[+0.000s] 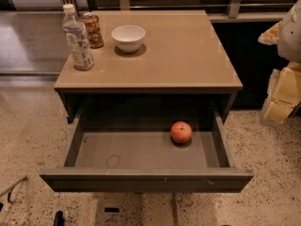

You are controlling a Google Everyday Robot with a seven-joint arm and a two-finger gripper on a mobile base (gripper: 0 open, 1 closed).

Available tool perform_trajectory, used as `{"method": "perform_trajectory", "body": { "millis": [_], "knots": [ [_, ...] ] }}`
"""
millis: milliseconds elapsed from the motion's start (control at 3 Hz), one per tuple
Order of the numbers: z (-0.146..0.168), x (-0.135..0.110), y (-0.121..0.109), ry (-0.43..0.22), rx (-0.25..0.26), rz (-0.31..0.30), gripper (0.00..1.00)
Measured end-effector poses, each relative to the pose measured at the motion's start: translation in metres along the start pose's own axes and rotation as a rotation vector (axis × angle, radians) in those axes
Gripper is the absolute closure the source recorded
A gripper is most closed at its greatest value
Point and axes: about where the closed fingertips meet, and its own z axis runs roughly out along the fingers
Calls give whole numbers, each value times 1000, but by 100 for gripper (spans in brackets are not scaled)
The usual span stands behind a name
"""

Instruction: Pick apple from top drawer and place on counter

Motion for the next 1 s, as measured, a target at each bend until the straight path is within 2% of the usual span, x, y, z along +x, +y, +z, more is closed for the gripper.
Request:
{"method": "perform_trajectory", "body": {
  "millis": [333, 667, 1000],
  "knots": [
    [0, 0, 0, 0, 0, 0, 0],
    [0, 0, 0, 0, 0, 0, 17],
    [9, -2, -1, -38, 11, 8, 40]
  ]
}}
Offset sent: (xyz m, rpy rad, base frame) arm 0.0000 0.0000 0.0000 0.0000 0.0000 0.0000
